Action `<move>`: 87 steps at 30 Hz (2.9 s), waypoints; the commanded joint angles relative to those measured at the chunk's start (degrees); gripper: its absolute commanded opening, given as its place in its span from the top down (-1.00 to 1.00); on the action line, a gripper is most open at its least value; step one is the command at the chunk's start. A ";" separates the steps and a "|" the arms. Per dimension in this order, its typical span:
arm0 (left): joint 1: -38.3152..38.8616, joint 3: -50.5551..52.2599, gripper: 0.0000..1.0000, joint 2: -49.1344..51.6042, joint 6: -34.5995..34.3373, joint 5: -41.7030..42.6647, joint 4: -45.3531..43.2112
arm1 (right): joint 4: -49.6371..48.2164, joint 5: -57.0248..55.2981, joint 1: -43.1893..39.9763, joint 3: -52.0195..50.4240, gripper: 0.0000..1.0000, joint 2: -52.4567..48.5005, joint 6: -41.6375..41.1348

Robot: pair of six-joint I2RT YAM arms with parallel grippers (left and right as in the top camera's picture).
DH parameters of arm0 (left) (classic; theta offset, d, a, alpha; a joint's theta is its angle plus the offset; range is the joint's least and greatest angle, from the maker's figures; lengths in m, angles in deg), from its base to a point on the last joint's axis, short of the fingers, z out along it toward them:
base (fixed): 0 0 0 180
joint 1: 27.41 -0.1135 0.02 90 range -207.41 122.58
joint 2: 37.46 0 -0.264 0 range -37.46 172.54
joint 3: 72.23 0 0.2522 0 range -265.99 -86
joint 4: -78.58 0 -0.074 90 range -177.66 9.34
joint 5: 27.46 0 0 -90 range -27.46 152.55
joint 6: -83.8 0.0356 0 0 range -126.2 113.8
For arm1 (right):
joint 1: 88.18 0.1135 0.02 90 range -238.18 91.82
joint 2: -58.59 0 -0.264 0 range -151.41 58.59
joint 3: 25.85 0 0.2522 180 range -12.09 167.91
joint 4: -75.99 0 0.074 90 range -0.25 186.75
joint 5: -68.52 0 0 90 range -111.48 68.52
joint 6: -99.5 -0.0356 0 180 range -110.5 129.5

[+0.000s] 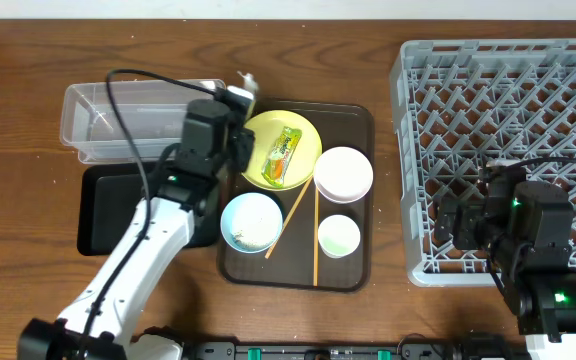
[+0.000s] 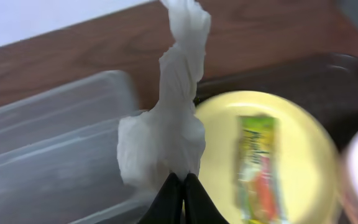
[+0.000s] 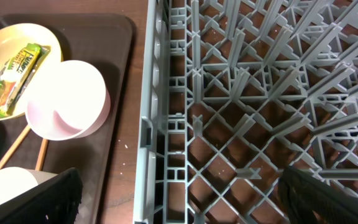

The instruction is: Sort waste into correct bins and load items into the dishwasher rack

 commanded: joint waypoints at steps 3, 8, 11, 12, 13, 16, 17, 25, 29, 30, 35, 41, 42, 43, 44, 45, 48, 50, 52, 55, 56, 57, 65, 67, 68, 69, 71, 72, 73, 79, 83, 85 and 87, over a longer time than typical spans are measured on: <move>-5.49 -0.26 0.87 0.11 -0.90 -5.66 0.15 | 0.11 0.26 0.46 1.14 -0.98 0.09 -0.09; -9.09 -0.26 0.09 0.72 -0.90 -5.66 0.17 | 0.11 0.28 0.46 1.14 -0.98 0.09 -0.09; -9.53 -0.26 -0.27 0.70 -0.90 -5.64 -0.28 | 0.11 0.28 0.46 1.14 -0.98 0.09 -0.09; -9.51 -0.26 -0.30 0.70 -0.90 -5.60 -0.50 | 0.11 0.28 0.46 1.14 -0.98 0.09 -0.09; -9.38 -0.26 -0.30 0.70 -0.90 -5.22 -0.50 | 0.13 0.28 0.46 1.14 -0.98 0.09 -0.09; -8.44 -0.26 -0.29 0.70 -0.92 1.18 0.15 | 0.15 0.28 0.46 1.14 -0.99 0.09 -0.09; -7.72 -0.26 -0.29 0.70 -0.94 5.31 0.87 | 0.15 0.28 0.46 1.14 -0.99 0.09 -0.09; -0.59 -0.24 -0.34 3.02 -0.92 15.61 5.84 | 0.13 0.26 0.46 1.14 -0.99 0.09 -0.09; 1.88 -0.20 -0.35 6.80 -0.92 15.63 6.16 | 0.17 0.28 0.46 1.14 -0.98 0.07 -0.11; 2.16 -0.20 -0.35 7.85 -0.92 15.61 6.14 | 0.20 0.28 0.46 1.14 -0.99 0.07 -0.11; 2.86 -0.20 -0.35 13.38 -0.96 15.65 6.16 | 0.26 0.28 0.46 1.14 -0.98 0.07 -0.11; 2.89 -0.20 -0.35 19.02 -0.96 15.67 5.51 | 0.26 0.28 0.46 1.14 -0.98 0.07 -0.11; 2.89 -0.20 -0.34 19.87 -0.96 15.67 5.35 | 0.26 0.28 0.46 1.14 -0.99 0.07 -0.11; 2.89 -0.20 -0.33 20.46 -0.94 15.67 5.33 | 0.26 0.28 0.46 1.14 -0.99 0.07 -0.11; 2.89 -0.20 -0.26 20.94 -0.96 15.67 5.33 | 0.26 0.28 0.46 1.14 -0.99 0.07 -0.11; 2.89 -0.20 -0.20 21.29 -0.94 15.65 5.33 | 0.28 0.28 0.46 1.14 -0.98 0.07 -0.11; 2.89 -0.20 0.21 21.49 -0.92 15.65 5.07 | 0.28 0.31 0.46 1.14 -0.98 0.07 -0.11; 2.89 -0.22 0.49 21.49 -0.94 15.67 4.66 | 0.28 0.28 0.46 1.14 -0.99 0.07 -0.11; 2.89 -0.22 0.63 21.42 -0.94 15.67 4.44 | 0.26 0.31 0.46 1.14 -0.99 0.07 -0.11; 2.89 -0.24 0.84 20.92 -0.94 15.65 3.78 | 0.31 0.31 0.46 1.14 -0.99 0.07 -0.11; 2.89 -0.28 0.88 20.50 -0.94 15.65 3.74 | 0.28 0.28 0.46 1.14 -0.98 0.07 -0.11; 2.86 -0.33 0.88 19.96 -0.94 15.65 3.61 | 0.28 0.31 0.46 1.14 -0.99 0.07 -0.11; 2.23 -0.35 0.88 9.31 -0.96 14.93 3.37 | 0.28 0.28 0.46 1.14 -0.99 0.07 -0.09; 1.46 -0.35 0.88 6.08 -0.94 12.92 3.39 | 0.28 0.26 0.46 1.14 -0.99 0.07 -0.09; 0.94 -0.35 0.88 4.55 -0.94 11.39 3.39 | 0.28 0.26 0.46 1.14 -0.99 0.07 -0.09; 0.17 -0.35 0.88 2.84 -0.96 9.55 3.37 | 0.28 0.26 0.46 1.14 -0.98 0.07 -0.07; -1.60 -0.35 0.88 0.20 -0.94 6.62 3.37 | 0.28 0.26 0.46 1.14 -0.98 0.07 -0.09; -2.75 -0.35 0.88 -0.87 -0.92 5.16 3.37 | 0.28 0.26 0.46 1.14 -0.99 0.07 -0.09; -3.87 -0.35 0.88 -1.60 -0.92 4.09 3.34 | 0.28 0.26 0.46 1.14 -0.98 0.07 -0.09; -11.89 -0.33 0.87 -1.81 -0.90 2.73 2.91 | 0.28 0.28 0.46 1.14 -0.99 0.07 -0.09; -15.67 -0.31 0.87 0.17 -0.92 2.71 1.27 | 0.28 0.26 0.46 1.14 -0.98 0.07 -0.09; -16.94 -0.33 0.87 1.49 -0.94 2.73 0.37 | 0.28 0.28 0.46 1.14 -0.99 0.07 -0.09; -17.77 -0.33 0.87 2.91 -0.92 2.71 -0.55 | 0.28 0.28 0.46 1.14 -0.99 0.07 -0.09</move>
